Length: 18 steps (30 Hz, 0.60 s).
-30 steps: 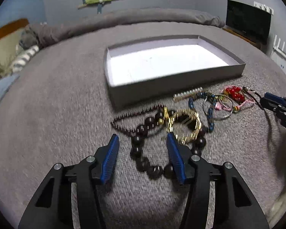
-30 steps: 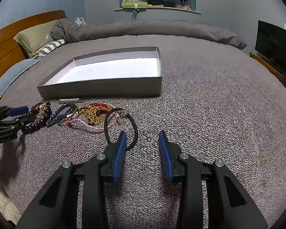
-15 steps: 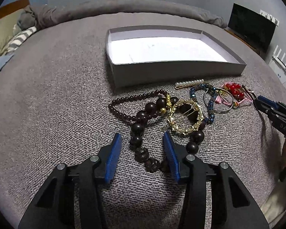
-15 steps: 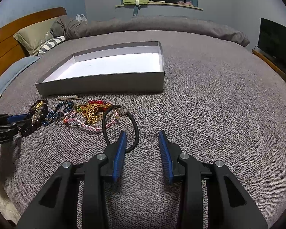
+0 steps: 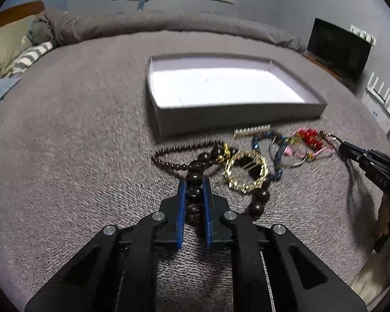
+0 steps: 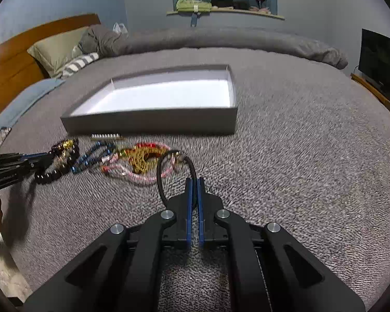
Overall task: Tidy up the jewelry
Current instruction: 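Carry both held bracelets up and over into the white box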
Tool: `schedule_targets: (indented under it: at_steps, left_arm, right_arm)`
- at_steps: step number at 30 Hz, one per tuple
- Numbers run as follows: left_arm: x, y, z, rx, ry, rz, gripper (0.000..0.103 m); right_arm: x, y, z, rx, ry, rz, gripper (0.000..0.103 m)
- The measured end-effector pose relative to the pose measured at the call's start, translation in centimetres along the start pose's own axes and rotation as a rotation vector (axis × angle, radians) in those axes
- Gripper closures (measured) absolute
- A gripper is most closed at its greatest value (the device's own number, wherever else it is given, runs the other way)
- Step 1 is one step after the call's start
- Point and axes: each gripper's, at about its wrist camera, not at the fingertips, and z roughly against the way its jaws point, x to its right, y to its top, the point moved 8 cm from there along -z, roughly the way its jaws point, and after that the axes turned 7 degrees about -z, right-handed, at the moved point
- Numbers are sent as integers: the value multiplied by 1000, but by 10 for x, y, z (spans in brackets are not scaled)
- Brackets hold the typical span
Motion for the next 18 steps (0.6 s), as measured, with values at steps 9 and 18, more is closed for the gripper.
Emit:
schedule_targets:
  at_steps: [9,18]
  left_arm:
    - [21,20,40,114,32,-77,90]
    - [21,49,53,163,10,-70,90]
  right_arm:
    - [-8,21,25,120,-1,21,99]
    - [-12,47,38,189,-1,8,99]
